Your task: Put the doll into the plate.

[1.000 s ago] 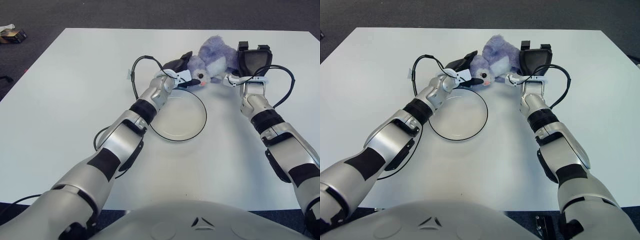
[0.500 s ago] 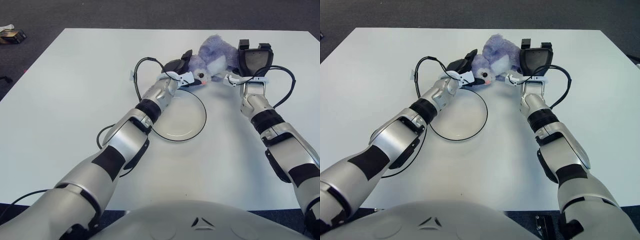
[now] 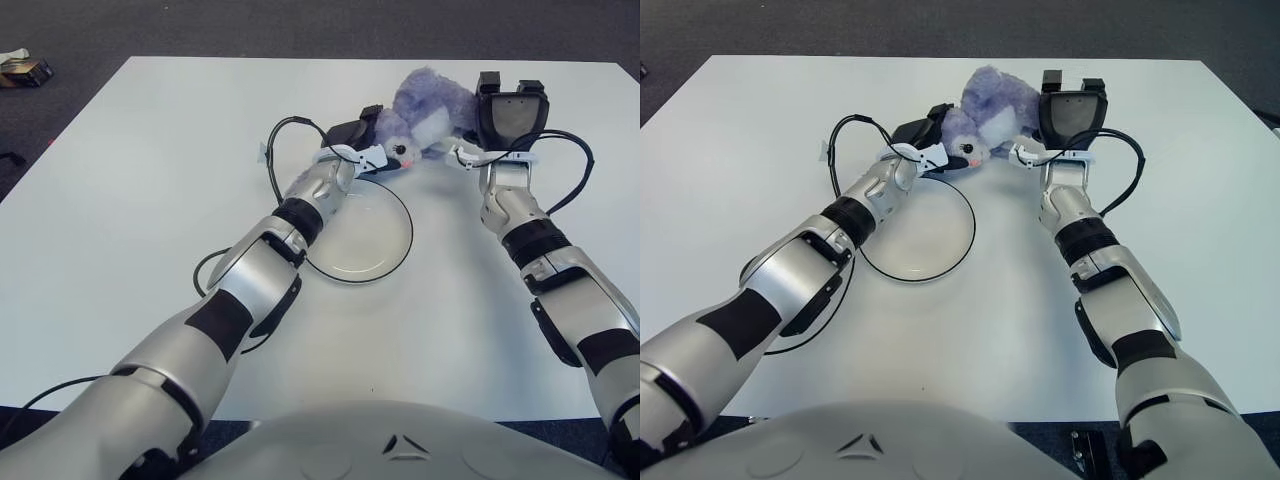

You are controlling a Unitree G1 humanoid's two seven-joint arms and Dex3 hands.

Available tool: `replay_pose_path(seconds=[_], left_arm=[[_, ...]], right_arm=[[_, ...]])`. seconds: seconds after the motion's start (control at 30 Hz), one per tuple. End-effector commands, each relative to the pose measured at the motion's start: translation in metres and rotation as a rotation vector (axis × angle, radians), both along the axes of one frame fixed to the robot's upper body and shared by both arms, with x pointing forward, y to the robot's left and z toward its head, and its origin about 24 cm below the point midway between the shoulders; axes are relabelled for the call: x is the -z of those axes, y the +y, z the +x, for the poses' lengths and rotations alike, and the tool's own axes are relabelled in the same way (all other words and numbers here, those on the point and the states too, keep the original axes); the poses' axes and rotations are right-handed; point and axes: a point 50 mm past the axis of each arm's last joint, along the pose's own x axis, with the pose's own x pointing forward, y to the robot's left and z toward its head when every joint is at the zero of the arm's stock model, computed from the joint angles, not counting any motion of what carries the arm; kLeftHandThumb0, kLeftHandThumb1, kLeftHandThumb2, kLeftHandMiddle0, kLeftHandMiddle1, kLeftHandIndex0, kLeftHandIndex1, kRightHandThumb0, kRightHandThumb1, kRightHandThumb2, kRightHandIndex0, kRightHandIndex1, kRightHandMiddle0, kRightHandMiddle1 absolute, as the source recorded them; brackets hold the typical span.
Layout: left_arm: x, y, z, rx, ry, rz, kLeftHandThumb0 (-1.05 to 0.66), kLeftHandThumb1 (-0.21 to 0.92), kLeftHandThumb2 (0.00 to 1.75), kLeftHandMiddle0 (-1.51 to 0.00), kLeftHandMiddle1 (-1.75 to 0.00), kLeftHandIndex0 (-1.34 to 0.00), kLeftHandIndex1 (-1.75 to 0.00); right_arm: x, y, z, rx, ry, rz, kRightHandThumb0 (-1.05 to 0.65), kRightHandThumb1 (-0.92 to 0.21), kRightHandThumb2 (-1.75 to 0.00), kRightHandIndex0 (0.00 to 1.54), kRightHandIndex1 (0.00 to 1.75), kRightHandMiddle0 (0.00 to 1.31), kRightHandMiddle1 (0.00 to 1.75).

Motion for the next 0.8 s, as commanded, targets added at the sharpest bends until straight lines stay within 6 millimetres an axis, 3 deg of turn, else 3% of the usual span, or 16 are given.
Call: replay_pose_path(seconds=[0.0, 0.23, 0.43, 0.57, 0.77], left_arm=[[-0.0012, -0.0022, 0.0005, -0.009, 0.005, 0.000, 0.01, 0.83, 0.00, -0.41, -1.03, -0.18, -1.49], [-0.0009, -0.0021, 0.0005, -0.010, 0.003, 0.002, 0.00, 0.84, 0.00, -0.37, -1.10, -0.18, -1.51], [0.0004, 0.0000, 0.0008, -0.006, -0.002, -0.001, 0.02, 0.85, 0.01, -0.28, -1.35, -0.14, -1.58], [0.0006, 0.0004, 0.0009, -0.004, -0.003, -0.003, 0.27, 0.90, 0.15, -0.46, -1.39, -0.12, -1.69], [0.0009, 0.0024, 0.0015, 0.005, -0.003, -0.010, 0.35, 0.91, 0.20, -0.54, -1.38, -0.13, -1.73]], right_arm=[[-0.0024, 0.0018, -0.0033, -0.023, -0.026, 0.017, -0.01, -0.92, -0.10, 0.76, 1.75, 0.65, 1.75], [-0.0038, 0.0020, -0.0048, -0.026, -0.030, 0.025, 0.00, -0.92, -0.10, 0.76, 1.75, 0.64, 1.75], [-0.0058, 0.0020, -0.0070, -0.030, -0.035, 0.037, 0.02, -0.92, -0.10, 0.79, 1.75, 0.64, 1.75], [-0.0061, 0.0019, -0.0075, -0.030, -0.035, 0.038, 0.02, -0.92, -0.10, 0.79, 1.75, 0.64, 1.75], [-0.0071, 0.0017, -0.0099, -0.040, -0.029, 0.051, 0.03, -0.92, -0.11, 0.80, 1.75, 0.62, 1.75]])
